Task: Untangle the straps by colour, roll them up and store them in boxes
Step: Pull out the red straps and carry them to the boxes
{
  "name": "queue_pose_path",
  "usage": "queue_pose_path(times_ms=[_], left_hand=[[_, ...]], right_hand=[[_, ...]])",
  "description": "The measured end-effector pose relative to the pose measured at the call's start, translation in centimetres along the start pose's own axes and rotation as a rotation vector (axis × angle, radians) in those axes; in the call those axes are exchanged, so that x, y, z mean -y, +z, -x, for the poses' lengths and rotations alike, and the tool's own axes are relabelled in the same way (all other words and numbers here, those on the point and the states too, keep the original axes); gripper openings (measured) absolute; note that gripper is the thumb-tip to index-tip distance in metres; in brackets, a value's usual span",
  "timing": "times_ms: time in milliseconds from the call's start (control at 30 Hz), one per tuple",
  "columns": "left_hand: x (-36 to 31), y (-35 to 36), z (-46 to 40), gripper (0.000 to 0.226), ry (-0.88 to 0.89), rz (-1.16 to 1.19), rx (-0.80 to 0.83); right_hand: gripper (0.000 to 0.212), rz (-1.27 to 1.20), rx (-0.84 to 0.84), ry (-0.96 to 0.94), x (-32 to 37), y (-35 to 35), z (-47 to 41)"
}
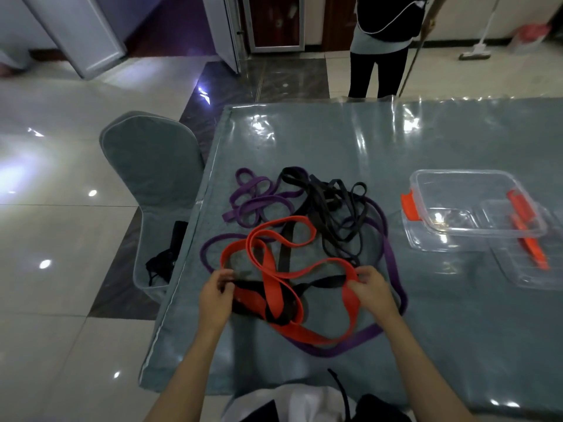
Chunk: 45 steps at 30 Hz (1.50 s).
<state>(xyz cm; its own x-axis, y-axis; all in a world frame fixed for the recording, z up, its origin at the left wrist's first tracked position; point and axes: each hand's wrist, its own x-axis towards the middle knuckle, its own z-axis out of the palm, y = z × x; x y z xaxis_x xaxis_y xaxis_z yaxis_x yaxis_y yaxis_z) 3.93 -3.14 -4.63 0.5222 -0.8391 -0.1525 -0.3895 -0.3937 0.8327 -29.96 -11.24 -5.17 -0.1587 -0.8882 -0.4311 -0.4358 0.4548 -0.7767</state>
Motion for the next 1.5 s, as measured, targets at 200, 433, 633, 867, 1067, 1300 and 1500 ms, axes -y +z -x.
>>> queue_pose_path(times_ms=[200, 433, 633, 867, 1067, 1300, 1500], left_hand=[[-0.5, -2.9, 0.0, 0.030, -0.089, 0.437, -0.212], [-0.1, -3.2, 0.0, 0.040, -0.262, 0.130, 0.038], [1.9, -3.3, 1.1, 0.044, -0.343, -0.108, 0.213], [1.4, -4.8, 2.3, 0.020, -0.071, 0.120, -0.018], [0.6, -6.5, 2.4, 0.018, -0.135, 0.278, -0.255], [0.9, -6.0, 3.1, 0.043, -0.130, -0.503, 0.156], [-1.2, -0.4, 3.3, 0.066, 0.214, -0.881, 0.468]], right_hand=[[0.024, -0.597, -0.167, -0.084, 1.6, -0.9, 0.6], [0.033, -0.566, -0.129, 0.017, 0.4, 0.9, 1.3], [0.034, -0.400, -0.034, 0.016, -0.7, 1.8, 2.4], [0.044, -0.183, -0.017, 0.079, -1.6, 2.8, 2.5], [0.084, 0.445, -0.002, 0.007, -0.6, 3.8, 3.9], [0.047, 0.524, 0.139, -0.685, 2.4, 7.9, 5.8], [0.101, 0.854, 0.457, -0.506, 1.0, 11.4, 6.0]])
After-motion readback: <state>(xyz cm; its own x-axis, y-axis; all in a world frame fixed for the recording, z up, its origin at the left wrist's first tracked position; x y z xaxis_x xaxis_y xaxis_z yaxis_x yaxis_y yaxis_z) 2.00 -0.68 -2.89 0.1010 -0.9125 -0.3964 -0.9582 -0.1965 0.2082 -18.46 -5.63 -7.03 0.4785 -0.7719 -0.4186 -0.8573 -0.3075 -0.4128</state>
